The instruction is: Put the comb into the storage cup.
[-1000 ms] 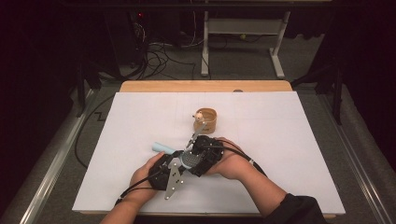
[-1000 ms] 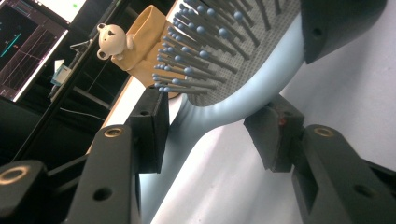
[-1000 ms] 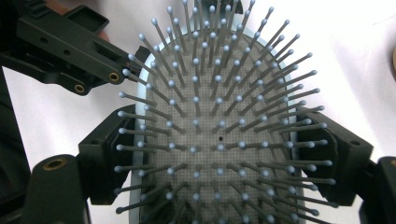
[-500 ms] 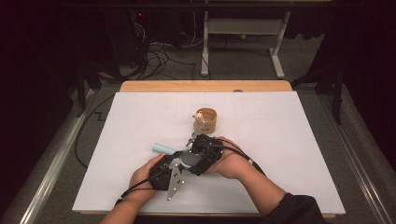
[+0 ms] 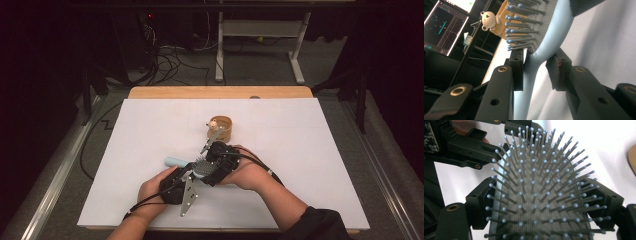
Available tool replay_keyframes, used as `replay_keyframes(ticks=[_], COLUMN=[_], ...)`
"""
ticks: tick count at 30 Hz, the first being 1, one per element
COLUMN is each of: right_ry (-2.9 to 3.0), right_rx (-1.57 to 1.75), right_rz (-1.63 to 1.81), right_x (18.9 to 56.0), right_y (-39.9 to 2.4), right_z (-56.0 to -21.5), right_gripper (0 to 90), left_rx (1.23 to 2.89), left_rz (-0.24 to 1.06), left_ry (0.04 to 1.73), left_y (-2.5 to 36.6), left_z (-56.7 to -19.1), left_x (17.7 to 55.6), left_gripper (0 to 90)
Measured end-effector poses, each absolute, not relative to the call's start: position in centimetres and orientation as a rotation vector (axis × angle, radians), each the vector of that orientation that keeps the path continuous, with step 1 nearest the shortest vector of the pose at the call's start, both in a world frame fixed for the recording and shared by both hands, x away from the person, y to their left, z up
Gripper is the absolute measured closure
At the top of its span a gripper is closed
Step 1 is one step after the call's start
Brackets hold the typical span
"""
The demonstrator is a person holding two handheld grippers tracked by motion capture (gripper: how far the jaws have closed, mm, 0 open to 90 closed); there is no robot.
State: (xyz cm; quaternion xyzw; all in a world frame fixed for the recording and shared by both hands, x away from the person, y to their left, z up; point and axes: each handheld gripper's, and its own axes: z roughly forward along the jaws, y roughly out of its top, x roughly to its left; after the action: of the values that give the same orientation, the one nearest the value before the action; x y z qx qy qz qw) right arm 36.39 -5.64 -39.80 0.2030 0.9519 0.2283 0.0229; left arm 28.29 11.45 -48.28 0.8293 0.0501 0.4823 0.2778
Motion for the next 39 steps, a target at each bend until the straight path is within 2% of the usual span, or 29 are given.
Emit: replay_keyframes(ticks=[13,20,26,39], right_ry=[2.902,2.896,2.876,2.834], right_rx=[0.572,0.549,0.551,0.543], right_rz=[0.764,0.772,0.792,0.806], right_x=[36.1,36.0,36.1,35.7], right_y=[-5.5,-5.5,-6.1,-7.7], right_z=[-38.9,-38.2,-37.6,-35.8], right_gripper=[19.9,15.4,8.0,2.0], left_rx=[2.197,2.186,2.177,2.166], left_rz=[1.349,1.354,1.358,1.38], left_ry=[0.122,0.122,0.134,0.145], left_y=[11.5,11.5,11.7,11.8], left_z=[-48.1,-48.1,-47.9,-47.6], left_x=[28.1,28.1,28.2,28.4], left_gripper=[75.1,76.0,76.5,77.5])
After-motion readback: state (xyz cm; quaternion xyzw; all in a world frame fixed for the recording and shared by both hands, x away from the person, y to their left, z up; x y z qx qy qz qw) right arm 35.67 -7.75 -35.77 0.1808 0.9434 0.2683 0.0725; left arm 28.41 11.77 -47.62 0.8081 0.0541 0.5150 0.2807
